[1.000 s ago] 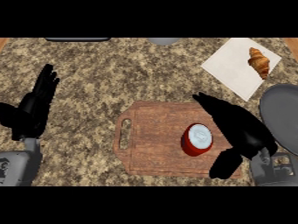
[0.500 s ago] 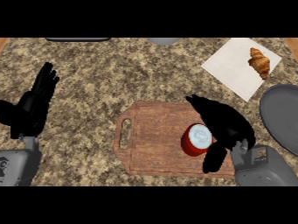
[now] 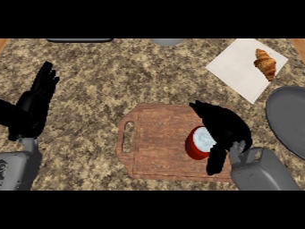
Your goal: Pick the can from the cutting board and place it in the pan
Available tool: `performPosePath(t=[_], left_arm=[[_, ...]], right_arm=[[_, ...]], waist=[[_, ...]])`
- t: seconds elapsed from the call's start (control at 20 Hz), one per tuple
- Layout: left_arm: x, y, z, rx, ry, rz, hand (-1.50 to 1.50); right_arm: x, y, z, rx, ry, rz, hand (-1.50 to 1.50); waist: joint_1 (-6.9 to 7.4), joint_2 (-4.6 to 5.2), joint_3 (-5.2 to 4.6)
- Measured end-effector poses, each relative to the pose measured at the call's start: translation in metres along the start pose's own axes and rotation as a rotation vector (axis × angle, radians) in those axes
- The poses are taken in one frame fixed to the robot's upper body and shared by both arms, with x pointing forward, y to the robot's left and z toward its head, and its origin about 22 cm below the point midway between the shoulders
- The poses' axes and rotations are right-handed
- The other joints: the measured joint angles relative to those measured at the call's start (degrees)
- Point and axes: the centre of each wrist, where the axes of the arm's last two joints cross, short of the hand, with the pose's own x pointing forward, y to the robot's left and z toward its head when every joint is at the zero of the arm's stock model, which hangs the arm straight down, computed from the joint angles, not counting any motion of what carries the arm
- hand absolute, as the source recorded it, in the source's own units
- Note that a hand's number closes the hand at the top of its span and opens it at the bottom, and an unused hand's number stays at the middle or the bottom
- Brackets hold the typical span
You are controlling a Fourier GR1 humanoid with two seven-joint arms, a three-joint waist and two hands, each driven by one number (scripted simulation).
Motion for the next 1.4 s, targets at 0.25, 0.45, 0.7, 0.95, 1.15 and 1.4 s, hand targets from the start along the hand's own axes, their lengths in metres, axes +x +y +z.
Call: performPosePath(t=[0.25, 0.45, 0.7, 0.95, 1.15, 1.4], left_arm=[[-0.009, -0.002, -0.001, 0.003, 0.000, 0.005, 0.00], [-0.006, -0.003, 0.001, 0.001, -0.002, 0.000, 0.00], [-0.008, 0.000, 0.002, -0.002, -0.004, 0.008, 0.00], [-0.010, -0.007, 0.002, 0.004, -0.003, 0.004, 0.00], [-0.011, -0.005, 0.003, -0.006, -0.004, 0.004, 0.00], [-0.012, -0.006, 0.001, -0.012, -0.007, 0.007, 0.00]], right_arm=[[-0.002, 0.014, -0.008, 0.040, 0.011, 0.005, -1.50], [-0.005, 0.020, -0.013, 0.073, -0.027, 0.002, 1.50], [0.004, 0.023, -0.015, 0.056, -0.096, 0.047, 1.50], [0.008, 0.025, -0.020, 0.030, -0.076, 0.039, 1.50], [0.024, 0.031, -0.025, -0.037, 0.108, -0.088, 1.50], [0.046, 0.039, -0.031, -0.160, 0.269, -0.190, 1.50]], waist=[[-0.08, 0.02, 0.01], [-0.06, -0.07, -0.04], [-0.07, -0.17, -0.12], [-0.16, -0.33, -0.22], [0.24, -0.50, -0.38], [0.57, -0.39, -0.35]])
